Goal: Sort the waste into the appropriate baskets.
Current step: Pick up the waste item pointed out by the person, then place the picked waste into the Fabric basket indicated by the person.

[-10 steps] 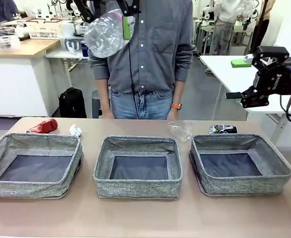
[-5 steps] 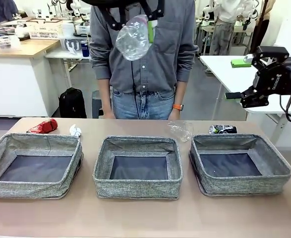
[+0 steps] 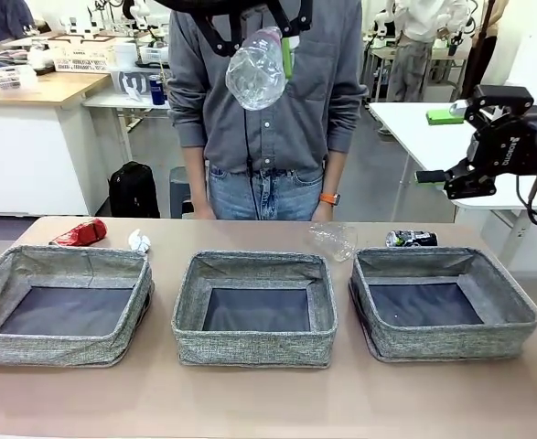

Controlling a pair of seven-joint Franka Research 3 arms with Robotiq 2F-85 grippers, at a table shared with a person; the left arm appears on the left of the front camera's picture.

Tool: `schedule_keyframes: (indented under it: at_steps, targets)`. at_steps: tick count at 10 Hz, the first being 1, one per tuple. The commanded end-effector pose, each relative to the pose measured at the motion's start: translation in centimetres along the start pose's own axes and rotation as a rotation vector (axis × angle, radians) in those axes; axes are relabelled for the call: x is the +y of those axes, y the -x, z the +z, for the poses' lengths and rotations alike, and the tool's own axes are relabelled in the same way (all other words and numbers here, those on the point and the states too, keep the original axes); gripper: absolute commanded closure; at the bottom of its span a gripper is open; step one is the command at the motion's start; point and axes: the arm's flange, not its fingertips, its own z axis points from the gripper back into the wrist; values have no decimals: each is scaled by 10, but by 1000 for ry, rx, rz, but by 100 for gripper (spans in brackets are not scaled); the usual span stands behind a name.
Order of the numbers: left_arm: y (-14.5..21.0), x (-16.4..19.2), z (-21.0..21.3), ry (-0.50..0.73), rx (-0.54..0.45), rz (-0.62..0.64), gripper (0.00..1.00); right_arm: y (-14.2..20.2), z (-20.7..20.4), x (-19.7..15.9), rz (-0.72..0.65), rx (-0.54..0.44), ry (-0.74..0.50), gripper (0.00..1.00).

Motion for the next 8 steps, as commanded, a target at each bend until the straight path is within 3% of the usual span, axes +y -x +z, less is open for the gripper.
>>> schedule_keyframes:
  at_steps: [1,8]
  targets:
    - [5,3,1,-9,-3,1,61,-3,-2,4,-10,-5,-20,0]
    - [5,3,1,-9,-3,1,61,-3,-2,4,-10,-5,-20,0]
